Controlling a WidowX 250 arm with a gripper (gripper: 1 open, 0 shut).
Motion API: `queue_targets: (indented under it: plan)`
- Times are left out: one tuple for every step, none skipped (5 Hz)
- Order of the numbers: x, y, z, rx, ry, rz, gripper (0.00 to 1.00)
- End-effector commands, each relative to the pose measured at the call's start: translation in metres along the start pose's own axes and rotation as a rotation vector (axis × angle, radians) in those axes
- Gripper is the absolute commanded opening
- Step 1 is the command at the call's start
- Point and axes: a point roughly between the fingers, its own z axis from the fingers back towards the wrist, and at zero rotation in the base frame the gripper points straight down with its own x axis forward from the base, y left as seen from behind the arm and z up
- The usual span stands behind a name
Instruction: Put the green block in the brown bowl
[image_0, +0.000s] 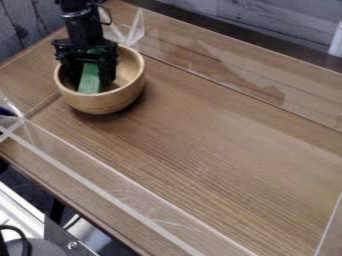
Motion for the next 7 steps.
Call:
queue_targets:
  plan:
    - [0.010,0.008,0.028,0.033,-0.087,0.026,1.00]
    - [0.010,0.007,0.033,0.032,-0.089,0.023,1.00]
    - [0.010,0.007,0.037,0.030,-0.091,0.021,1.00]
    - [0.012,0.009,0.026,-0.001,-0.092,0.022,1.00]
    - [0.014,0.010,0.014,-0.030,-0.092,0.023,1.00]
    - [0.009,0.008,0.016,-0.041,-0.112,0.014,1.00]
    - [0.003,0.007,0.017,-0.049,-0.131,0.007,1.00]
